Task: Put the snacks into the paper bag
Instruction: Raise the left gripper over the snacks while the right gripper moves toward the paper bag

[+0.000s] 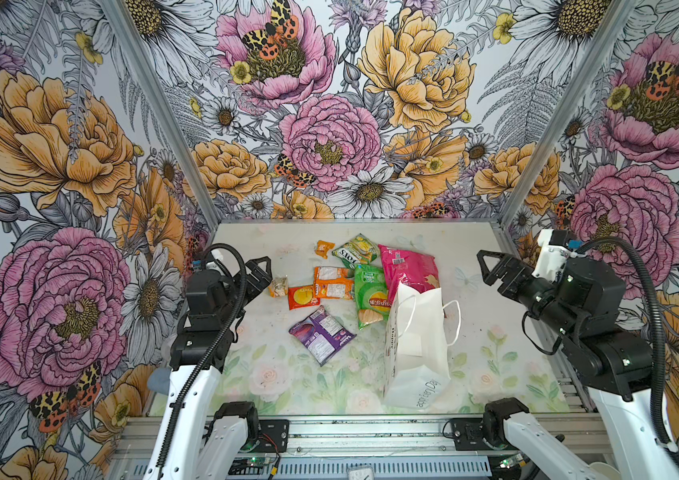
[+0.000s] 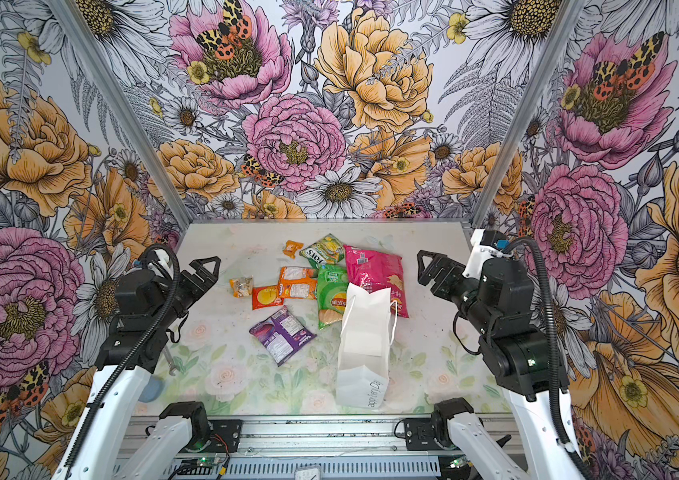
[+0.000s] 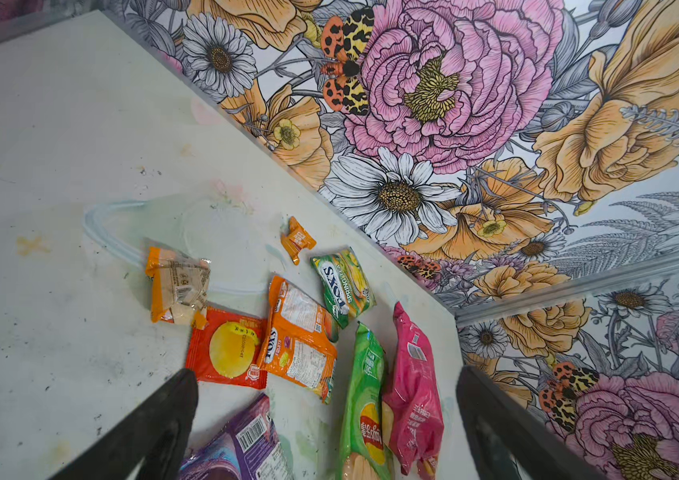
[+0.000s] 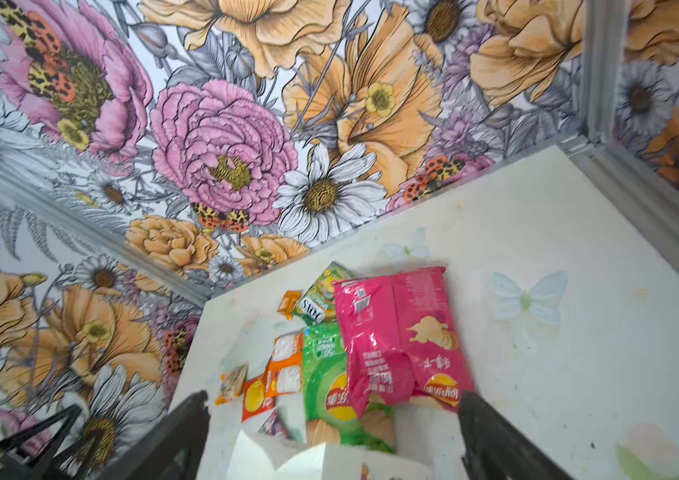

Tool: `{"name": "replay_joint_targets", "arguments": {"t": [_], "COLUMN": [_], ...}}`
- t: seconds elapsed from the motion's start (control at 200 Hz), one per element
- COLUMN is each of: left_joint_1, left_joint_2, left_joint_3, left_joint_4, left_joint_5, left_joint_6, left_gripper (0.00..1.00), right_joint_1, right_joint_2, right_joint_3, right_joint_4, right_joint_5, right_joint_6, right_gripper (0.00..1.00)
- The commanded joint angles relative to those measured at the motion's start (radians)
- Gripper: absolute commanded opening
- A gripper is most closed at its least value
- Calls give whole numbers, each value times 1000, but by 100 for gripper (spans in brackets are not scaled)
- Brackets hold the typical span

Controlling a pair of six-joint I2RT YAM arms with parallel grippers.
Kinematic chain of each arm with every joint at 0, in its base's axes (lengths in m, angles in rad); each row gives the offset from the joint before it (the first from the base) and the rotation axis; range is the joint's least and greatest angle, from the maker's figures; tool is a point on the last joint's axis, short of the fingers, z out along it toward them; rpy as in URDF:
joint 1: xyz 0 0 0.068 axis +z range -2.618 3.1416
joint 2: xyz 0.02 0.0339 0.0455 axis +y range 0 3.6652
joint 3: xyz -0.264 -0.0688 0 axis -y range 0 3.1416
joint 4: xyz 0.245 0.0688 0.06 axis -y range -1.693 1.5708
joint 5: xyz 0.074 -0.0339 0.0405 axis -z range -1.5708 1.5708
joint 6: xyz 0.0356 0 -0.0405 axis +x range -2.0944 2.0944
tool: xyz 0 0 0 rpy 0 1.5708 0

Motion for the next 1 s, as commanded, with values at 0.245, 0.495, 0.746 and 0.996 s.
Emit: {"name": "replay_joint_targets", "arguments": {"t": [0.245, 0.495, 0.746, 0.996], "left_joint_1": [-13, -7, -3, -2], "left_joint_2": [12, 4, 9, 33], "left_joint_3": [-7, -12, -13, -12], "left_joint_4": [-50, -50, -47, -40], "left_joint_5": [-5, 5, 6, 24], "left_joint_6": [28, 25, 21, 19], "left_gripper": [99, 99, 99, 99], "right_joint_1": [442, 541, 567, 568], "right_joint_2": [11, 38, 21, -1], "right_joint_3": [73, 158, 158, 225], "right_joint_4": [-314, -487, -540, -593], "right_joint_5": [220, 392, 356, 375], "right_joint_6": [184, 232, 222, 215], "right_gripper": [86, 84, 81, 80]}}
